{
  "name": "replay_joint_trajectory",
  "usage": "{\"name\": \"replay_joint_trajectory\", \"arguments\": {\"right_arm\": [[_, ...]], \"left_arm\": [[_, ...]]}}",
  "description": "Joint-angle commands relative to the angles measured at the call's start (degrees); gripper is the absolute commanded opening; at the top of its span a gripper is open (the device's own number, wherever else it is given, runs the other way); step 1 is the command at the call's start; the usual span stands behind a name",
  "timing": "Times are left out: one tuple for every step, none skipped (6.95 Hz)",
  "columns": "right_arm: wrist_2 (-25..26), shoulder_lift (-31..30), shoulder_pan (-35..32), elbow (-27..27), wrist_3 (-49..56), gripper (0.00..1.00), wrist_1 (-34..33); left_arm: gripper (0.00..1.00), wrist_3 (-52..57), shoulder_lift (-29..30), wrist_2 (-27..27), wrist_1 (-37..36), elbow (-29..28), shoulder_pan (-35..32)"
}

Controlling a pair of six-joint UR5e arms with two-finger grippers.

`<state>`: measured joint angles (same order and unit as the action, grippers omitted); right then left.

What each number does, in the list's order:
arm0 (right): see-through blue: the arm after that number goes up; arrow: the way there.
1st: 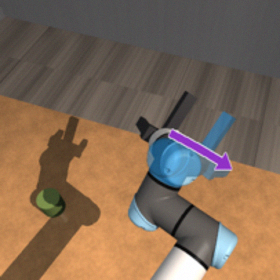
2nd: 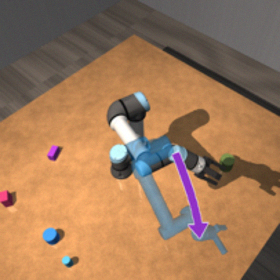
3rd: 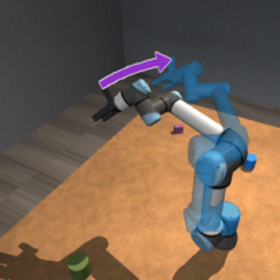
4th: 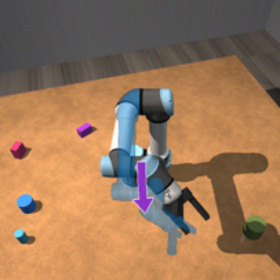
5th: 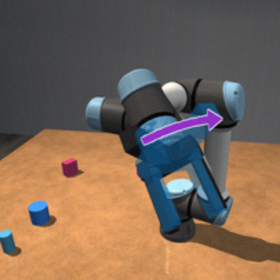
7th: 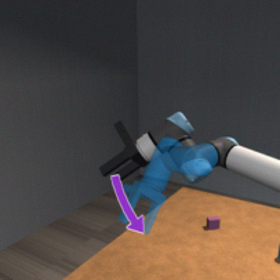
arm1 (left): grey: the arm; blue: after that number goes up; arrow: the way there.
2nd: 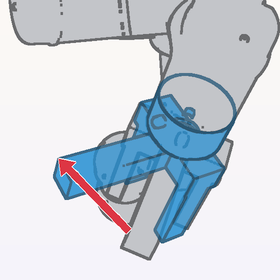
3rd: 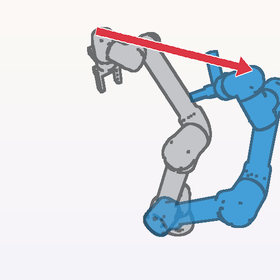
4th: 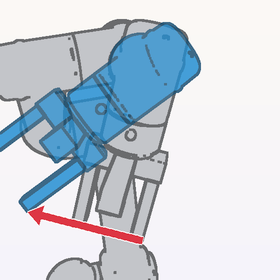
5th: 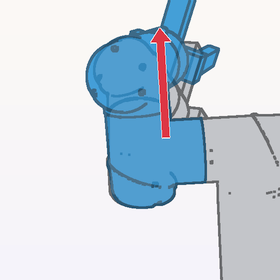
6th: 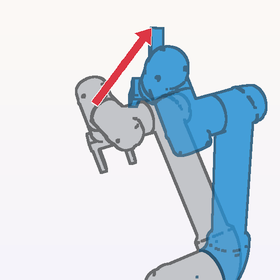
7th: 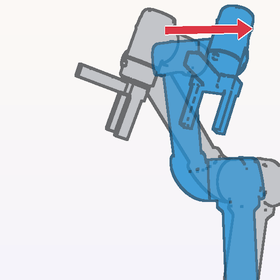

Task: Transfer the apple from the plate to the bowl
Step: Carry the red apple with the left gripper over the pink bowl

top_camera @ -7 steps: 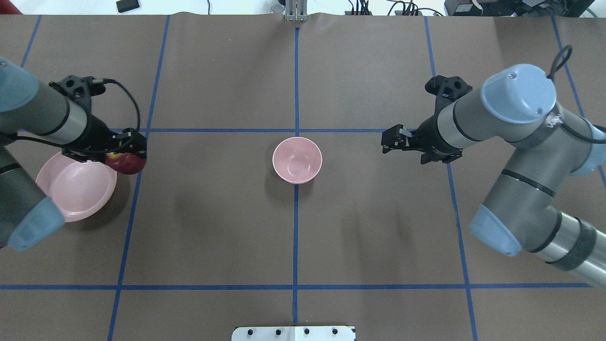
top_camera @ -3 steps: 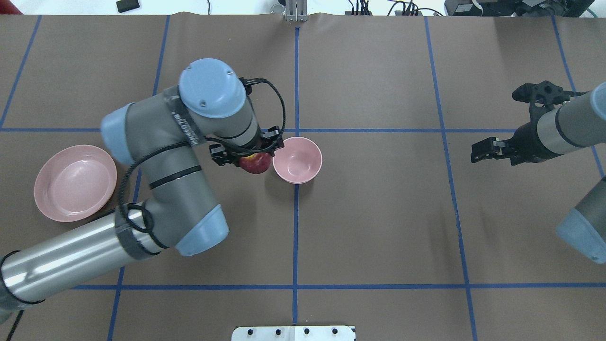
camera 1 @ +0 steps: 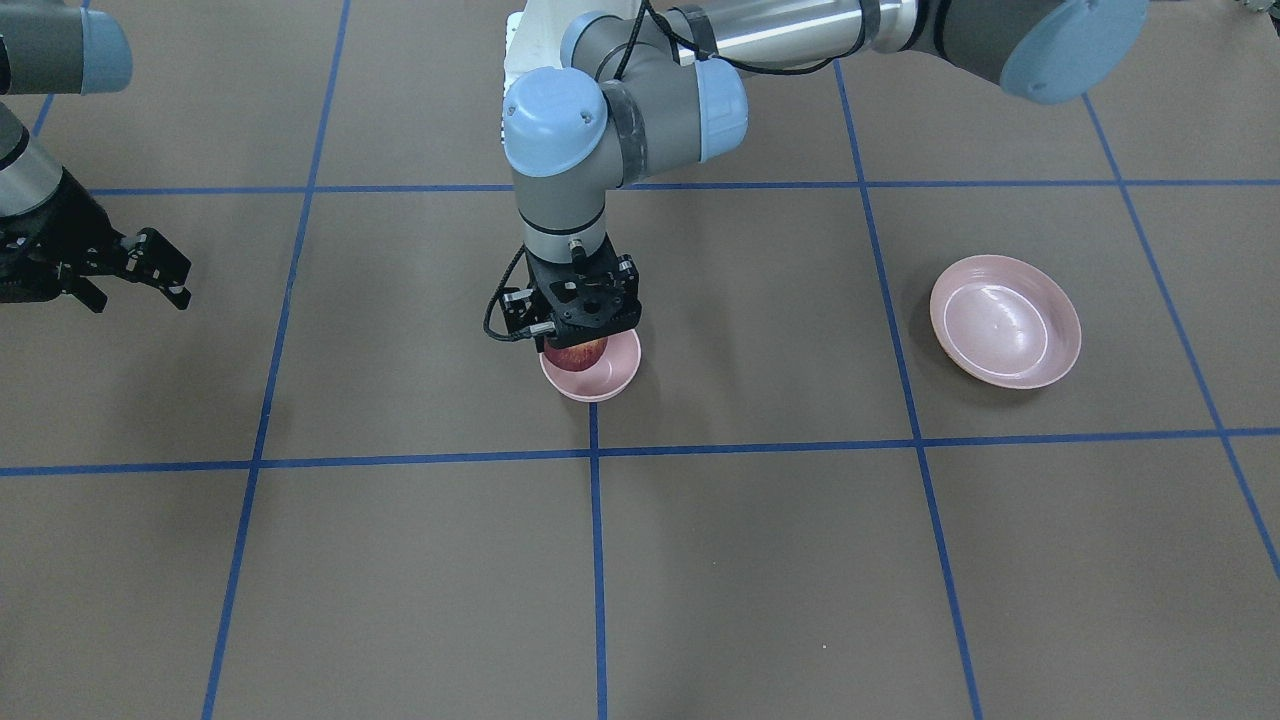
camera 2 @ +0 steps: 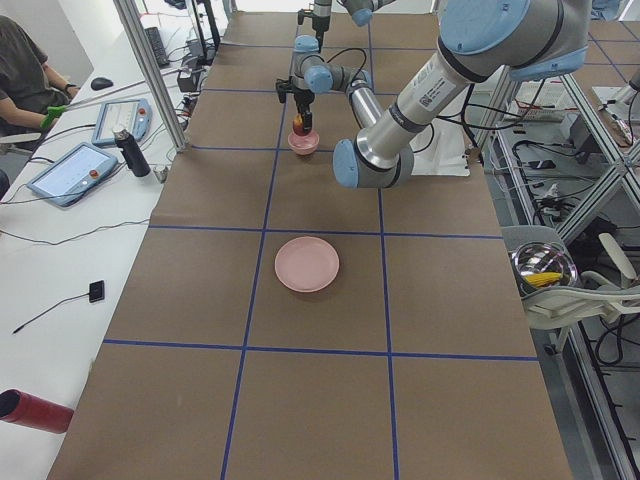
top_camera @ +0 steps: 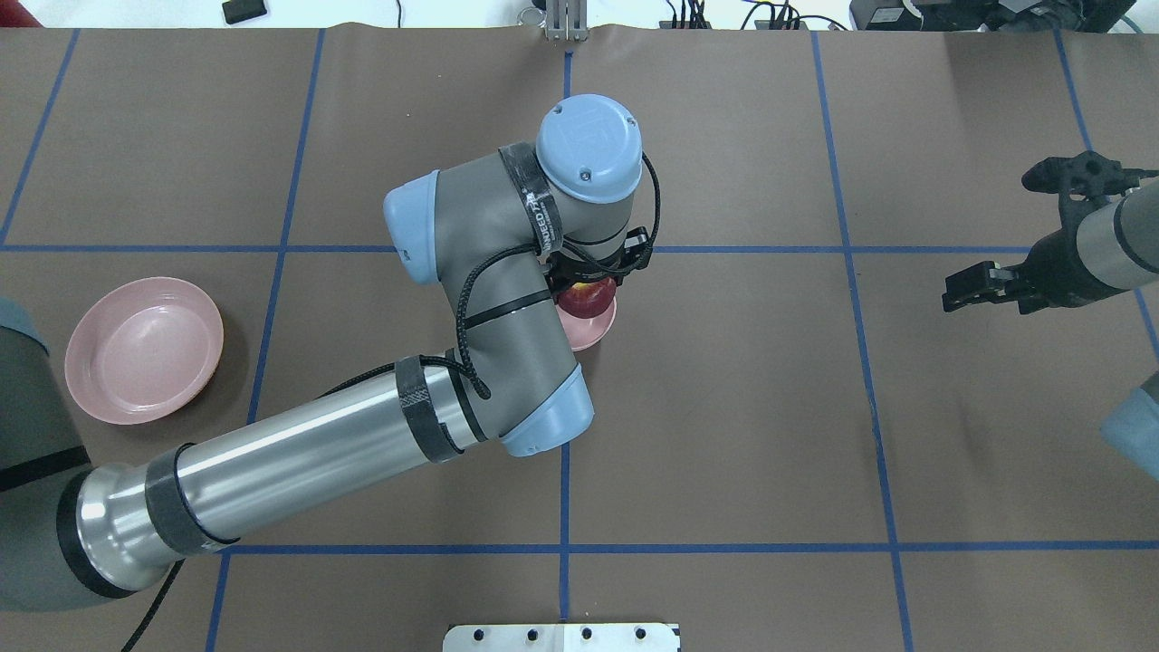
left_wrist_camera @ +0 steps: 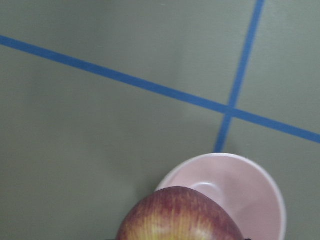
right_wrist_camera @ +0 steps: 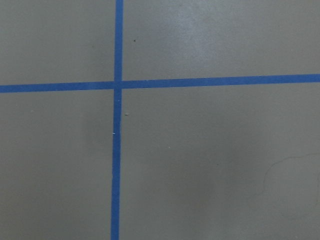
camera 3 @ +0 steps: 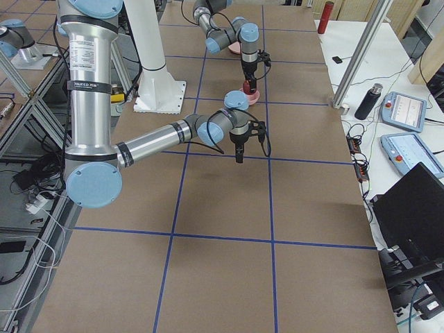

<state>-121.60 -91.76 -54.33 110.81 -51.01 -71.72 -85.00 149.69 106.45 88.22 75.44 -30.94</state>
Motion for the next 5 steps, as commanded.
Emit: {"name": "replay_joint_trajectory", "arguments": {"right_arm": [[-0.1, 0.2, -0.2, -0.9, 0.0, 1.0, 0.0], [-0.2, 0.2, -0.3, -0.9, 0.0, 1.0, 0.0], [-0.2, 0.2, -0.3, -0.9, -0.1, 1.0, 0.0], [-0.2, 0.1, -0.3, -0.9, -0.1, 1.0, 0.1], [-0.2, -0.3, -0.3, -1.0, -0.1, 1.0, 1.7]], "left_arm": [[0.0, 0.2, -1.0, -0.3, -0.3, 0.7, 0.7], [0.0, 0.2, -4.3, -0.2, 0.1, 3.3, 0.7], [0.0, 0.3, -4.2, -0.2, 0.1, 3.1, 0.7], [0.0, 0.4, -4.2, -0.2, 0.4, 2.9, 0.8], [0.0, 0.8, -4.2, -0.2, 0.6, 2.6, 0.7]]}}
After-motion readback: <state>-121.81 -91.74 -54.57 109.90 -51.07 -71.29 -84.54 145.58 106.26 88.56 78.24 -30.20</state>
